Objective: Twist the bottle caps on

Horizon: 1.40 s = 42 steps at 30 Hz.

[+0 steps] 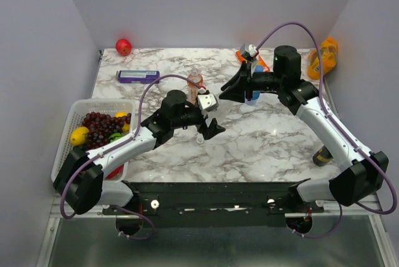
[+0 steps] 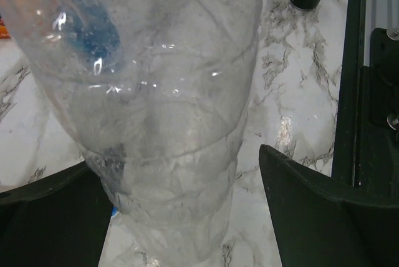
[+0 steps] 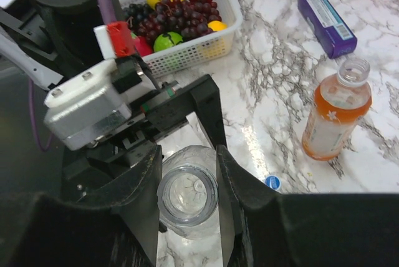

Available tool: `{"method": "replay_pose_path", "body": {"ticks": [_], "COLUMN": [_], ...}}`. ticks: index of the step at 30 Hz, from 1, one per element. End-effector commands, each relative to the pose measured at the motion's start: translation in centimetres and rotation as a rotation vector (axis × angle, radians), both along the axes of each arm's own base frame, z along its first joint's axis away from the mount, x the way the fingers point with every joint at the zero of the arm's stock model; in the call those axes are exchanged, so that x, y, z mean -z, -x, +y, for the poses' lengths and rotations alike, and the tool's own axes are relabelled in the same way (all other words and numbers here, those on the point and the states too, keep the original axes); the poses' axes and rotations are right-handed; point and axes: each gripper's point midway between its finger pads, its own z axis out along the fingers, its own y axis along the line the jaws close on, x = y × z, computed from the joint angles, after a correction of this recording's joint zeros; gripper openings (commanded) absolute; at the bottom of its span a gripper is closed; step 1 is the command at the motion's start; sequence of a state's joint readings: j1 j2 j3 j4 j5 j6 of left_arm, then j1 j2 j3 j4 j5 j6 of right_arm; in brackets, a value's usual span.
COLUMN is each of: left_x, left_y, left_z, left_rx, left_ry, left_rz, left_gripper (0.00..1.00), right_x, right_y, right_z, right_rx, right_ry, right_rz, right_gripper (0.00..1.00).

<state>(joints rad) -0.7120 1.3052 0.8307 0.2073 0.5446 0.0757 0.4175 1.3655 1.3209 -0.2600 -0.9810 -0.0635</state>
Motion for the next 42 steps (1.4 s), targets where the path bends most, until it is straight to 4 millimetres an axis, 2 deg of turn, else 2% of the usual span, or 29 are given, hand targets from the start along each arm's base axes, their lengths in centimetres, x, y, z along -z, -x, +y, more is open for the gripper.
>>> {"method": "replay_pose_path", "body": {"ticks": [1, 8, 13, 16, 17, 18, 20, 21, 22, 23, 24, 25, 26, 27, 28, 29, 30, 31, 33, 34, 37, 38, 42], "left_x": [-1.3, -1.4, -0.4, 0.1, 0.4, 0.4, 0.6, 0.2, 0.3, 0.5, -0.3, 0.5, 0.5, -0.6, -0.1, -0.5, -2.0, -3.2, -5.4, -6.9, -9.0, -9.4, -9.7], "left_y": [0.2, 0.2, 0.5, 0.7, 0.7, 0.7, 0.5, 0.4, 0.3, 0.1, 0.3, 0.7, 0.2, 0.3, 0.5, 0.0, -0.6, -0.7, -1.5, -1.5, -2.0, -2.3, -4.2], "left_z": [-1.1, -1.1, -0.3, 0.2, 0.3, 0.4, 0.9, 1.3, 2.0, 2.7, 3.4, 4.4, 5.6, 6.7, 7.8, 9.0, 10.7, 11.6, 13.7, 14.1, 14.7, 14.9, 16.7], "left_rx": [0.037, 0.031, 0.016, 0.008, 0.006, 0.0, -0.024, -0.034, -0.053, -0.076, -0.084, -0.097, -0.144, -0.178, -0.222, -0.278, -0.379, -0.453, -0.581, -0.595, -0.614, -0.617, -0.712], "left_ry": [0.048, 0.056, 0.024, 0.009, 0.005, 0.004, -0.008, -0.007, -0.025, -0.044, -0.049, -0.091, -0.11, -0.1, -0.113, -0.109, -0.091, -0.06, 0.005, 0.038, 0.102, 0.093, 0.09], "left_rz": [-0.002, 0.003, 0.023, 0.034, 0.04, 0.04, 0.052, 0.046, 0.063, 0.064, 0.038, 0.06, 0.051, 0.017, 0.032, 0.027, -0.001, 0.036, 0.073, 0.086, 0.063, 0.027, -0.039], "left_gripper": [0.94, 0.75, 0.68, 0.56, 0.44, 0.4, 0.34, 0.33, 0.33, 0.28, 0.22, 0.16, 0.06, 0.0, 0.0, 0.0, 0.0, 0.0, 0.0, 0.0, 0.0, 0.0, 0.0], "right_x": [-0.9, -0.6, -0.7, -1.1, -1.1, -1.2, -2.6, -2.5, -2.9, -5.0, -4.1, -4.5, -5.2, -3.6, -3.0, -2.3, -1.9, 0.0, 2.4, 3.6, 8.5, 10.1, 14.0], "right_y": [1.5, 2.0, 2.0, 2.2, 2.4, 2.5, 2.5, 2.7, 2.3, 1.5, 1.2, 0.5, -0.9, -1.8, -2.7, -3.5, -3.5, -4.5, -5.7, -6.1, -7.2, -7.4, -8.2], "right_z": [0.8, 0.9, 0.9, 1.0, 1.2, 1.2, 1.2, 0.9, 0.7, 0.3, 0.0, -0.2, -0.6, -0.7, -0.8, -0.9, -1.1, -0.8, -0.8, -0.8, -0.3, 0.1, 1.9], "right_rx": [-0.059, -0.066, -0.063, -0.081, -0.103, -0.114, -0.127, -0.122, -0.126, -0.084, -0.072, -0.06, -0.008, 0.004, 0.018, 0.036, 0.025, 0.007, 0.028, 0.023, 0.011, 0.009, 0.006], "right_ry": [-0.042, -0.04, -0.04, -0.047, -0.05, -0.052, -0.055, -0.026, 0.0, 0.017, 0.066, 0.094, 0.128, 0.18, 0.211, 0.245, 0.273, 0.309, 0.366, 0.393, 0.523, 0.574, 0.633], "right_rz": [0.014, 0.013, 0.004, 0.001, 0.009, 0.012, -0.03, -0.013, -0.106, -0.192, -0.17, -0.238, -0.275, -0.233, -0.23, -0.223, -0.207, -0.2, -0.167, -0.178, -0.203, -0.213, -0.209], "right_gripper": [0.1, 0.1, 0.11, 0.15, 0.17, 0.29, 0.48, 0.59, 0.62, 0.64, 0.66, 0.66, 0.66, 0.66, 0.66, 0.65, 0.64, 0.63, 0.63, 0.64, 0.67, 0.68, 0.72]}}
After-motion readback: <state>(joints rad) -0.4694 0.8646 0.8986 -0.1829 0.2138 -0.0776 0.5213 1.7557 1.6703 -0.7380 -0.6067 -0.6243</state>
